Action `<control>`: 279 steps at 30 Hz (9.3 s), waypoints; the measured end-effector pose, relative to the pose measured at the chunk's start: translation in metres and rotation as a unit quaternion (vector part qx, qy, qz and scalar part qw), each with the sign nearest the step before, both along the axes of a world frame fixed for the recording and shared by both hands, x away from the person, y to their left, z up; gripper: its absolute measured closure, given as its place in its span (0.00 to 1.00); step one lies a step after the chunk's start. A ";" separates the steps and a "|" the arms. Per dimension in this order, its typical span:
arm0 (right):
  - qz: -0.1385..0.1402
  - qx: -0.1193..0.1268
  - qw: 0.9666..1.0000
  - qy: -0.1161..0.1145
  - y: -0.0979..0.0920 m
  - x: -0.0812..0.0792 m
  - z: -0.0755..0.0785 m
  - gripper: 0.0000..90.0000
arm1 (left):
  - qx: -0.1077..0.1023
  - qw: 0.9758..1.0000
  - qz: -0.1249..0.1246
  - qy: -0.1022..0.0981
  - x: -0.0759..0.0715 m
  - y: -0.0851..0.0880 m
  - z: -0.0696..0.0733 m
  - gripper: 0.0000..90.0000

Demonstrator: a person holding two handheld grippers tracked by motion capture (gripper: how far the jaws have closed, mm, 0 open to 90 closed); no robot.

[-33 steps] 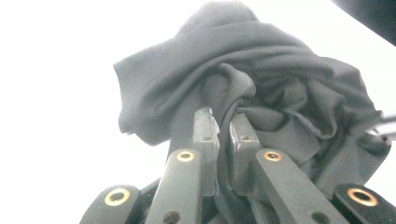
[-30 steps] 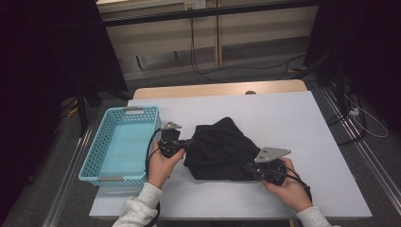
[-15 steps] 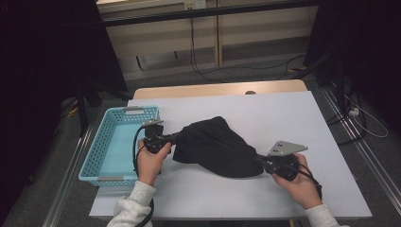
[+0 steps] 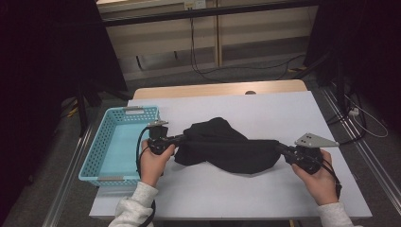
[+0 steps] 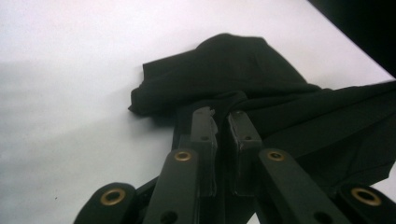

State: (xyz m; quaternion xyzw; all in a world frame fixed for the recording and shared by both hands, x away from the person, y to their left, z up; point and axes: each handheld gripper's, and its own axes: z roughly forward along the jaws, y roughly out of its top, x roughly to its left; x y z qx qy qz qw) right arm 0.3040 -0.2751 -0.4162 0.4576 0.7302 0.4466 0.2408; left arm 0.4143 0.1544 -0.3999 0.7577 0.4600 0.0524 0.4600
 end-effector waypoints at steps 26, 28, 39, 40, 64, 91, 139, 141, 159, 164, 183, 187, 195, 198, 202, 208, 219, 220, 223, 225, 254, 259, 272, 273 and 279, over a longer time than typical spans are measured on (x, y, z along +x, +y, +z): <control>0.235 -0.018 0.969 0.073 0.088 -0.008 -0.022 0.94 | 0.016 1.000 -0.009 0.004 0.001 -0.011 -0.005 0.37; 0.248 -0.021 0.965 0.079 0.092 -0.008 -0.023 0.94 | 0.024 1.000 -0.011 0.001 0.001 -0.014 -0.006 0.32; 0.181 0.006 0.982 0.055 0.080 0.000 -0.016 0.48 | 0.031 1.000 -0.003 0.000 0.001 -0.013 -0.010 0.22; 0.169 0.008 0.984 0.055 0.079 0.002 -0.015 0.46 | 0.029 1.000 -0.003 0.001 0.001 -0.013 -0.010 0.22; 0.249 -0.070 0.962 0.084 0.116 0.009 -0.030 0.96 | 0.043 0.999 0.002 -0.006 -0.004 -0.007 -0.009 0.21; 0.126 -0.028 0.991 0.029 0.095 0.044 -0.009 0.36 | 0.060 0.998 -0.011 0.001 -0.019 -0.005 -0.005 0.16; 0.058 -0.075 0.989 0.114 0.031 0.071 -0.016 0.96 | 0.062 0.998 -0.013 -0.006 -0.033 -0.002 -0.002 0.16; 0.089 -0.075 0.988 0.106 0.038 0.068 -0.014 0.87 | 0.061 0.998 -0.013 -0.006 -0.033 -0.003 -0.003 0.16; 0.144 -0.090 0.984 0.059 0.137 0.106 -0.023 0.21 | 0.063 0.998 -0.010 0.002 -0.043 0.002 -0.008 0.16; 0.143 -0.119 0.979 0.088 0.151 0.109 -0.040 0.25 | 0.066 0.998 -0.006 0.005 -0.044 0.006 -0.008 0.16; 0.042 -0.060 0.995 0.066 0.078 0.107 -0.018 0.96 | 0.068 0.997 -0.020 0.006 -0.044 -0.003 -0.010 0.16; -0.015 -0.080 0.993 0.084 0.039 0.101 -0.022 0.96 | 0.067 0.998 -0.021 0.002 -0.044 -0.005 -0.008 0.16; 0.027 -0.115 0.990 0.075 0.042 0.085 -0.016 0.62 | 0.070 0.997 -0.034 0.004 -0.040 -0.014 -0.010 0.16; 0.047 -0.127 0.990 0.050 0.056 0.081 -0.010 0.50 | 0.068 0.997 -0.037 0.004 -0.039 -0.017 -0.010 0.16; 0.097 -0.120 0.987 0.040 0.072 0.075 -0.005 0.44 | 0.070 0.997 -0.043 0.003 -0.039 -0.019 -0.010 0.16; 0.194 -0.095 0.975 0.052 0.095 0.067 -0.007 0.45 | 0.069 0.997 -0.040 0.003 -0.039 -0.018 -0.010 0.16; 0.216 -0.156 0.958 0.101 0.106 0.068 -0.028 0.89 | 0.068 0.997 -0.043 0.007 -0.039 -0.020 -0.012 0.16; 0.208 -0.151 0.961 0.104 0.104 0.070 -0.027 0.93 | 0.069 0.997 -0.044 0.008 -0.039 -0.021 -0.013 0.16; 0.183 -0.128 0.970 0.100 0.096 0.074 -0.023 0.96 | 0.071 0.996 -0.048 0.009 -0.040 -0.023 -0.014 0.16; 0.166 -0.093 0.978 0.091 0.086 0.075 -0.016 0.96 | 0.070 0.996 -0.050 0.008 -0.041 -0.025 -0.014 0.16; 0.032 -0.015 0.998 0.055 0.046 0.080 -0.007 0.96 | 0.055 0.992 -0.117 0.003 -0.055 -0.095 -0.047 0.27; 0.033 -0.016 0.998 0.055 0.046 0.080 -0.008 0.96 | 0.055 0.991 -0.120 -0.006 -0.056 -0.103 -0.050 0.33; 0.036 -0.015 0.998 0.057 0.048 0.079 -0.008 0.96 | 0.046 0.988 -0.143 0.017 -0.057 -0.110 -0.056 0.81; 0.037 -0.015 0.998 0.058 0.049 0.079 -0.008 0.96 | 0.045 0.988 -0.144 0.020 -0.056 -0.109 -0.056 0.85; 0.046 -0.019 0.997 0.057 0.052 0.079 -0.007 0.96 | 0.034 0.989 -0.138 0.047 -0.048 -0.094 -0.048 0.95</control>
